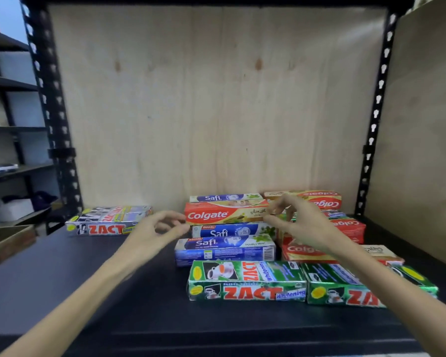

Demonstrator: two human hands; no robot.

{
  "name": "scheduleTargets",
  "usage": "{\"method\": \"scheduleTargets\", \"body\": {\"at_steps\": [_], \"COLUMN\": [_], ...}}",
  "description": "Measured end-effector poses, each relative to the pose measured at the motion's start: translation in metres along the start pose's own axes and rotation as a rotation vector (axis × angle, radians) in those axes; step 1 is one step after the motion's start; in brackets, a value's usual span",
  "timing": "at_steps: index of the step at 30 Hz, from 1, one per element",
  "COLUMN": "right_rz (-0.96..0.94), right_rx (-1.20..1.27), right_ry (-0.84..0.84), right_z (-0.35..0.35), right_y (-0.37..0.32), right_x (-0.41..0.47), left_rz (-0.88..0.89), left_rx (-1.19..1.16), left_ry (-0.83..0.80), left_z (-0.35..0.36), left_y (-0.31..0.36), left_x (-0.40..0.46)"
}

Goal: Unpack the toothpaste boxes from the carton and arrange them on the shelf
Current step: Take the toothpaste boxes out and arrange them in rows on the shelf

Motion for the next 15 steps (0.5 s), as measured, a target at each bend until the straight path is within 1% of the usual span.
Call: {"method": "scheduleTargets", "body": {"at_steps": [1, 2, 3, 5, 7, 12, 15], "right_rz": [0.004, 0.012, 0.013, 0.007, 0.023, 0.021, 0.021], "right_rx": [-0.022, -0.054, -0.092, -0.154, -0.151, -0.096, -0.064], "right_ry": [0.042, 0.046, 0.025, -0.054, -0.109, -0.042, -0.061], "right_z": [-0.001, 0.001, 0.005, 0.018, 0.03, 0.032, 0.025], "right_y": [0.003, 0.006, 0.009, 0.014, 0.014, 0.014, 0.01], "right_x": [0.005, 0.01, 0.015, 0.026, 0.033, 0.038, 0.03], "left_rz": [0.022, 0.032, 0.026, -0.001, -0.012, 0.037, 0.039], "left_rx": [-0.006, -0.011, -0.016, -0.036, -0.053, -0.086, -0.115], "left_ry": [0.069, 0.113, 0.124, 0.079, 0.046, 0.116, 0.112], "left_z": [-0.002, -0.002, 0.0, 0.009, 0.018, 0.018, 0.012], "left_y": [0.0, 0.0, -0.002, -0.005, -0.009, -0.014, -0.012], "left_x": [0.006, 0.013, 0.02, 0.034, 0.043, 0.045, 0.035]}}
Point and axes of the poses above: each hand's wrist, its own x-axis towards the middle knuckle, its own z-axis out of the palm, y = z × x, the point moved 5 cm from there along x, towards the middle knuckle, and after that the axes turned 8 degrees about -x, right-handed, at the moved point
